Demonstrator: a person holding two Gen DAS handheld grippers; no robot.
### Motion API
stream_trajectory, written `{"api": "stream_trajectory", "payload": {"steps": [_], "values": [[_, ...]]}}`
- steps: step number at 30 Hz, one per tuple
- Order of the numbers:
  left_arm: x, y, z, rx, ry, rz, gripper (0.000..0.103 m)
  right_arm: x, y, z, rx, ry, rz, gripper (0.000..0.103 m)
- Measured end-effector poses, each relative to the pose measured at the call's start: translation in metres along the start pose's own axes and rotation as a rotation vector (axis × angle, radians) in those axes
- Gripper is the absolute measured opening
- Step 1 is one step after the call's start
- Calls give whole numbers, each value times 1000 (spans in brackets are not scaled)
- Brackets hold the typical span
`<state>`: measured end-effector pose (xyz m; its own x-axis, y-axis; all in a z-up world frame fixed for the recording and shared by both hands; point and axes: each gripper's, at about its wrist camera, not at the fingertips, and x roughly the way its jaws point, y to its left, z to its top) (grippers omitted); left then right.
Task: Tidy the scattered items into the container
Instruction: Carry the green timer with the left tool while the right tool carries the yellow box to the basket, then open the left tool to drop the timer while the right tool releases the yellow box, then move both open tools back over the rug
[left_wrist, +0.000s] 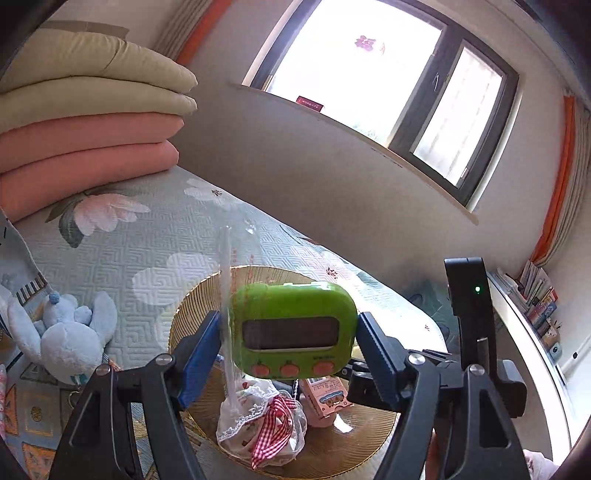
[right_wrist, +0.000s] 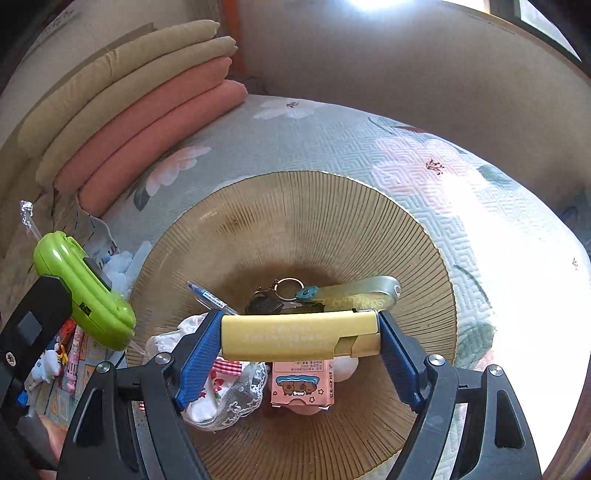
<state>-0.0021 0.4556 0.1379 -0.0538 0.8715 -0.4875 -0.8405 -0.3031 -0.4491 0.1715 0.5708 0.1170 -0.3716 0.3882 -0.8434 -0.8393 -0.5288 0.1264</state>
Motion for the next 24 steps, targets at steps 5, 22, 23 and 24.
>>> {"api": "stream_trajectory", "payload": {"steps": [5,22,23,24], "values": [[27,10,-11,-16,71,9,71,14,-2,-1,-21,14,-61,81],[18,-6,-14,272,227,315,75,-10,5,9,-34,-44,-138,86],[8,-2,-14,236,219,292,75,-14,7,9,-31,-52,-129,86],[-3,4,-15,193,217,269,75,-18,11,9,-31,-57,-120,86]]}}
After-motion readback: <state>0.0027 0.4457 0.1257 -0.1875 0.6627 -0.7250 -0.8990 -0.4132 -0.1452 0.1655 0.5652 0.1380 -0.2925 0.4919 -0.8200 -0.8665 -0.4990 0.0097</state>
